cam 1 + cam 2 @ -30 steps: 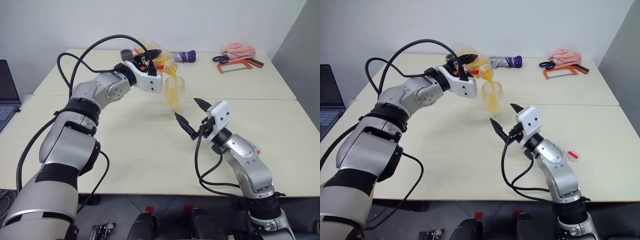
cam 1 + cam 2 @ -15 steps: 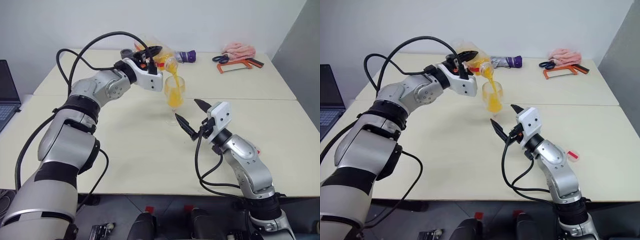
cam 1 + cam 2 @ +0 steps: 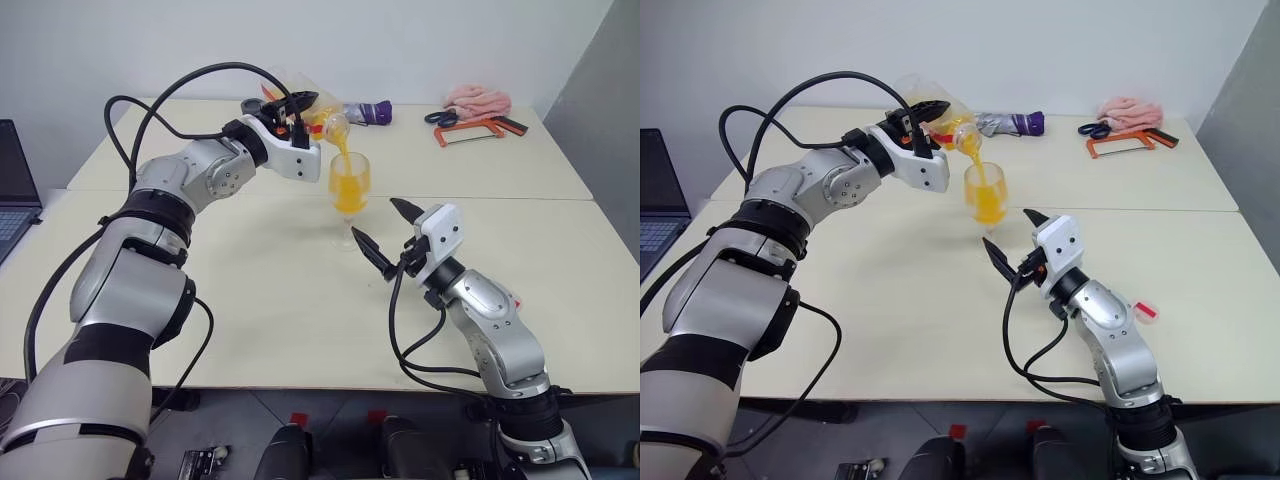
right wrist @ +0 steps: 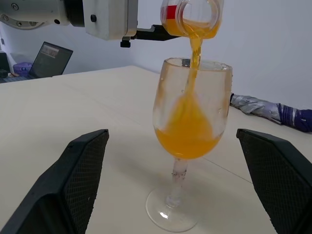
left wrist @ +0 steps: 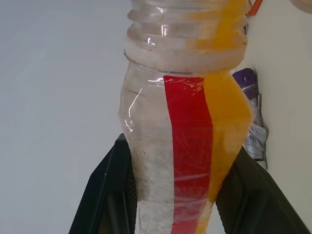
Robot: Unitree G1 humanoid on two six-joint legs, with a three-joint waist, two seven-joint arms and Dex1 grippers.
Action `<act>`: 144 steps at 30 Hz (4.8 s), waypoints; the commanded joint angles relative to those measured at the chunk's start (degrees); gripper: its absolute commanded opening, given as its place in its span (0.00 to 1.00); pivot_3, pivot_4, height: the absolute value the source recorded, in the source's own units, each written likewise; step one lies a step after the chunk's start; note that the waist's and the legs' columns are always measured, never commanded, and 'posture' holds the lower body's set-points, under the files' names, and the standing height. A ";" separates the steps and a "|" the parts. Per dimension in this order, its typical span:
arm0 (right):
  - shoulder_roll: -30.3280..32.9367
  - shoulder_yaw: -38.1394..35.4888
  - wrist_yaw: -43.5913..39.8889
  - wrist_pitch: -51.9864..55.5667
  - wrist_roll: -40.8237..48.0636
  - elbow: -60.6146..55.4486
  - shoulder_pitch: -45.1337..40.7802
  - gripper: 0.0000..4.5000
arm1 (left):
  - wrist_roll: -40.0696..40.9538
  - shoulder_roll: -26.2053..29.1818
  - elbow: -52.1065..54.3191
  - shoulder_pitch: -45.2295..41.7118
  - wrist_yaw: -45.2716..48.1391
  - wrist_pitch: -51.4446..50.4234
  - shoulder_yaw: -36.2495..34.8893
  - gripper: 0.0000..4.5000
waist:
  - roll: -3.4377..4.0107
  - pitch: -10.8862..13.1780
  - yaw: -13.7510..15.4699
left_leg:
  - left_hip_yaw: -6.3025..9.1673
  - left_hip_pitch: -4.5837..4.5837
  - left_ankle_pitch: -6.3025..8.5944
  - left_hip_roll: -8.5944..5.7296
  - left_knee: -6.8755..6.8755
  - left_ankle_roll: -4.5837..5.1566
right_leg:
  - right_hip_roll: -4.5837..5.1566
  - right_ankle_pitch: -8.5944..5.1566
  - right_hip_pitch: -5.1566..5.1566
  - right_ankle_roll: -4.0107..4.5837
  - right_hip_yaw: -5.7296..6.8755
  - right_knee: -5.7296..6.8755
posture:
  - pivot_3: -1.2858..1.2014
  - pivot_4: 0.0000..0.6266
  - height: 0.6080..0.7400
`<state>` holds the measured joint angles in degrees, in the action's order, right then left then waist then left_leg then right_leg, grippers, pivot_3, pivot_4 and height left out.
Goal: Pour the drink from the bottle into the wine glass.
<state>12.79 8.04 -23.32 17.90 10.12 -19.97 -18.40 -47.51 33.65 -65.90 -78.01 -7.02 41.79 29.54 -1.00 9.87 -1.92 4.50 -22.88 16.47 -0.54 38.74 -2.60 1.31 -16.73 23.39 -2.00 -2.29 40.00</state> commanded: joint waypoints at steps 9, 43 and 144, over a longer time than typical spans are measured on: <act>0.16 -0.58 0.14 -0.98 0.01 -2.04 0.19 1.00 | -0.08 0.96 0.63 -2.79 -1.45 0.00 -0.17 0.38 | 0.00 0.00 0.00 | -0.01 0.00 0.00 0.00 0.00 0.00 | 0.00 0.00 0.00 0.00 0.00 0.00 | 0.52 0.24 1.00; -0.19 -0.26 0.43 -1.15 -0.09 -2.12 0.69 1.00 | -0.96 1.41 0.24 -3.59 -2.33 0.17 0.96 0.38 | 0.00 0.00 0.00 | -0.03 0.00 0.00 0.00 0.02 0.00 | 0.00 0.00 0.00 0.00 -0.01 0.03 | 0.52 0.24 1.00; 1.60 -2.75 -1.87 -13.32 -2.11 6.32 8.73 1.00 | 62.98 -8.97 68.38 66.03 26.19 -54.17 -47.17 0.98 | -0.19 -0.15 -0.79 | 0.24 0.19 0.01 0.20 0.10 0.01 | 0.32 0.00 -0.10 0.01 -0.07 0.31 | 0.52 0.24 1.00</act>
<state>15.00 6.81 -27.45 9.34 9.87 -13.98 -10.01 14.66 24.97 -2.41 -12.52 20.60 -12.38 -16.05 -1.19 9.72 -2.71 4.72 -22.67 16.48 -0.33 38.83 -2.58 1.62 -16.73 23.28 -1.99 -2.36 40.31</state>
